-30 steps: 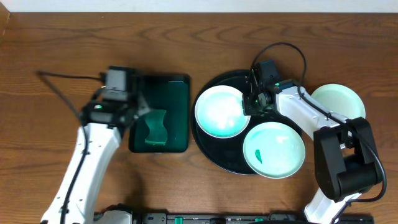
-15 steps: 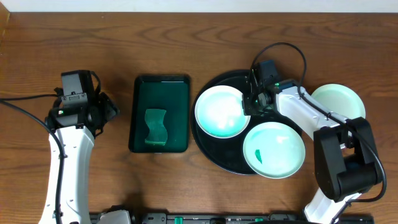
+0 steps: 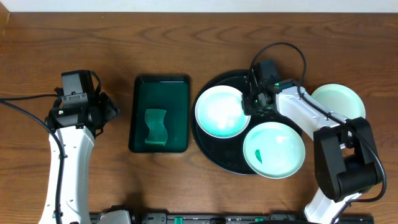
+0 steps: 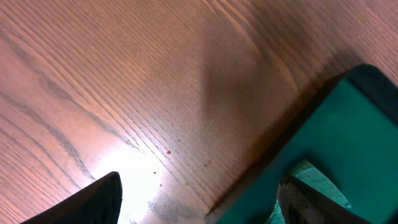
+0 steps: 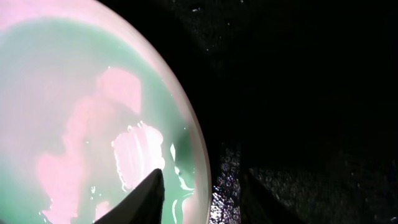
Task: Clean dirty plates on tray and stack at the side
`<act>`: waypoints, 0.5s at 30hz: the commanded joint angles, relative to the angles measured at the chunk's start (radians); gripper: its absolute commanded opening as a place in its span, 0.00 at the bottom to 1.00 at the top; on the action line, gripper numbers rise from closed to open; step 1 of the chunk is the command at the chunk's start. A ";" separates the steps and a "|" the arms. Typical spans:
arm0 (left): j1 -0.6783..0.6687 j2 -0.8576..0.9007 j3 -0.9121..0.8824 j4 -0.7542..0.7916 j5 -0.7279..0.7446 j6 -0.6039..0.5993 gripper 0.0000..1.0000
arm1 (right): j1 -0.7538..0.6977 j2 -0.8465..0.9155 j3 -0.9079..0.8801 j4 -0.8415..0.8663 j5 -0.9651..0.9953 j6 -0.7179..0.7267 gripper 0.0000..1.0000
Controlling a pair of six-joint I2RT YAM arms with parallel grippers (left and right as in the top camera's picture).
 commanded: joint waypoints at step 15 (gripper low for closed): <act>0.004 -0.007 0.015 -0.003 -0.006 0.005 0.80 | 0.012 -0.014 -0.029 0.043 0.027 0.000 0.23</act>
